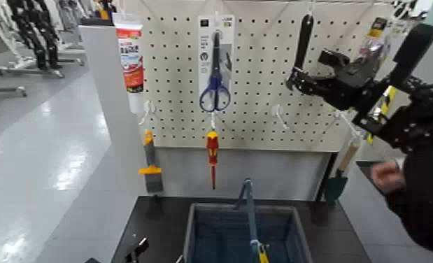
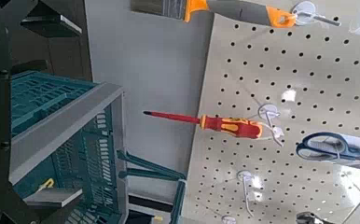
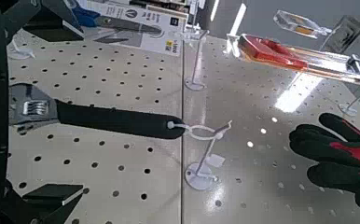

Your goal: Put the black wrench into the crate.

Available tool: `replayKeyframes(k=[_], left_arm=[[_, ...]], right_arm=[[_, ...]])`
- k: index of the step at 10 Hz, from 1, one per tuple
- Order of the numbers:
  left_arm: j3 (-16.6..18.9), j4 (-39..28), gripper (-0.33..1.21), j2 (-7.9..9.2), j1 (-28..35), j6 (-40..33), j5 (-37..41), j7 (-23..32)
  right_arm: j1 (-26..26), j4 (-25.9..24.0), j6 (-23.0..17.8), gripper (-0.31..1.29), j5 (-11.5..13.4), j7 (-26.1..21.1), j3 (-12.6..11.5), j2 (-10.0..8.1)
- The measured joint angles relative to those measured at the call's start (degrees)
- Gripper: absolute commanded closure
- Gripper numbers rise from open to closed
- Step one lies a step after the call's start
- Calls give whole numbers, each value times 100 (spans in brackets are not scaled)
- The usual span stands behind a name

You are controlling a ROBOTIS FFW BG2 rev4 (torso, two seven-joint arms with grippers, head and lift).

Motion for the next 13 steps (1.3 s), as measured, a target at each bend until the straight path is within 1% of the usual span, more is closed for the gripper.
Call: replayKeyframes(k=[1,2,3,4,6,10,13], left_arm=[[0,4,10,0,-8,0,1,-12],[0,9,10,0,-16,0,1,-27],[-1,12,10,0,-25,0,1,-37],[-1,15,10,0,-29,0,1,-45],[-3,16,10,0,-31,0,1,-60],[-10,17,10,0,-39,1,1,-69],[-17,15,10,0,-39,8,1,-78]], right_arm=[[-161,128,102,20,-127,169,73,-34],[-305,234,224,45,-212,308,135,-63],[-403,286,333,98,-276,352,167,-84],[-462,293,444,110,-304,347,174,-91],[-513,253,608,119,-301,349,185,-110],[-559,232,638,119,-282,351,194,-131],[-577,188,630,119,-218,360,193,-145]])
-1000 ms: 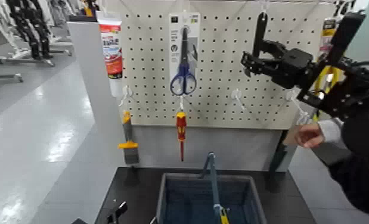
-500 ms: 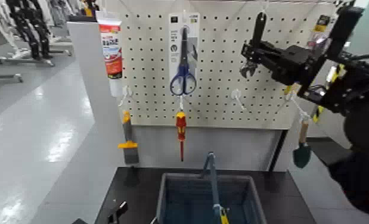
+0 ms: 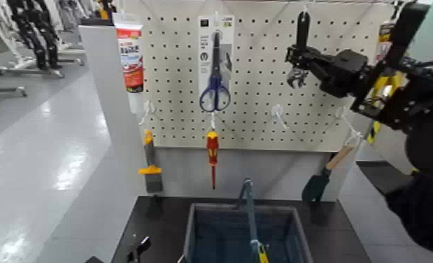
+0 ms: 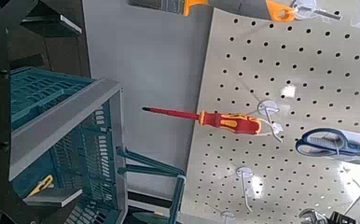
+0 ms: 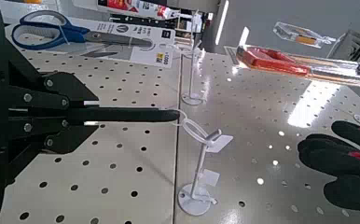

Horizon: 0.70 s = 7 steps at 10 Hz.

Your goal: Put the black wrench into the crate.

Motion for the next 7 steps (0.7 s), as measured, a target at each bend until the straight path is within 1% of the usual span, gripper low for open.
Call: replayKeyframes(k=[3,4,6,7], left_arm=[[-5,-5,10,0,0,3,0,-9],[-6,-5,10,0,0,9,1,-9],[-9,-5,10,2,-1,15,7,-14],[-8,-5,10,7,-3,24,8,-18]], right_arm=[[-9,-41,-14,120,49,0,-15,-9],[-9,-73,-10,128,79,-3,-16,-11],[-9,-181,-3,128,209,-31,-23,-17],[-9,-246,-6,128,226,-41,-46,-18]])
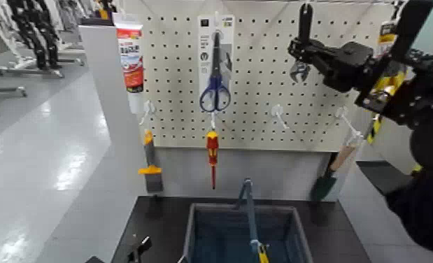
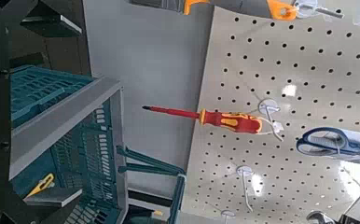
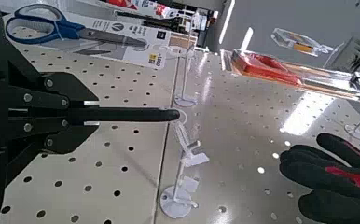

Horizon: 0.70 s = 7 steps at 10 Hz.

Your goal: Put the black wrench into the crate.

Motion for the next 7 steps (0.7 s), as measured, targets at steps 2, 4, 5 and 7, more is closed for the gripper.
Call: replayKeyframes(k=[2,4,5,7], left_arm=[[2,1,10,2,-5,16,1,-1],[0,6,10,2,-6,25,1,-9],[-1,7,10,2,-6,27,0,-9],[-9,8,10,2,-7,37,0,-9]], right_arm=[[0,-226,-3,128,19,-36,-75,-7],[24,-555,20,128,30,-57,-108,-9],[67,-752,47,128,29,-63,-109,-4],[371,-1197,180,128,-42,-110,-110,94]])
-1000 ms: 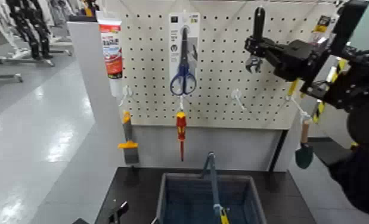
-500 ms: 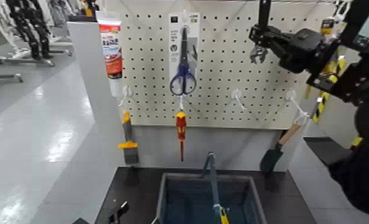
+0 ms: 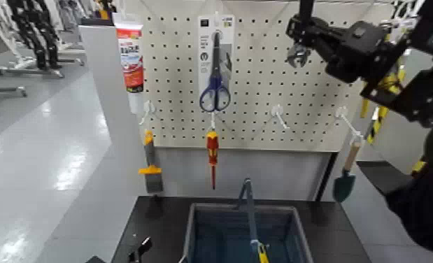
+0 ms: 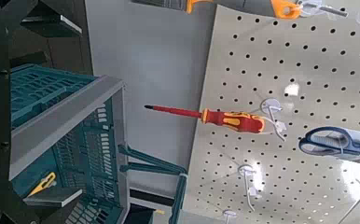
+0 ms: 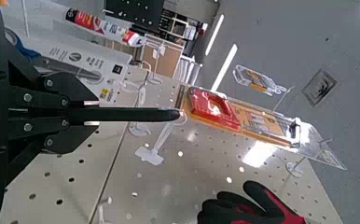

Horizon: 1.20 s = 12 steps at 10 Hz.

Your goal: Put the black wrench into the crate.

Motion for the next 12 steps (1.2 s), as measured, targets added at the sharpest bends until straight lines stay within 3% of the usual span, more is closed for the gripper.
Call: replayKeyframes(k=[2,5,9,12], left_arm=[[-2,0,10,0,7,1,0,1],[0,37,10,-33,4,-34,-8,17],[17,194,10,-82,-41,-158,-9,9],[34,349,10,-146,-99,-297,-24,7]], right_arm=[[675,-223,163,128,-147,-153,-87,226],[1744,-205,362,128,-179,-385,-293,676],[2667,246,446,128,62,-471,-502,1166],[3025,770,467,128,266,-576,-504,1281]])
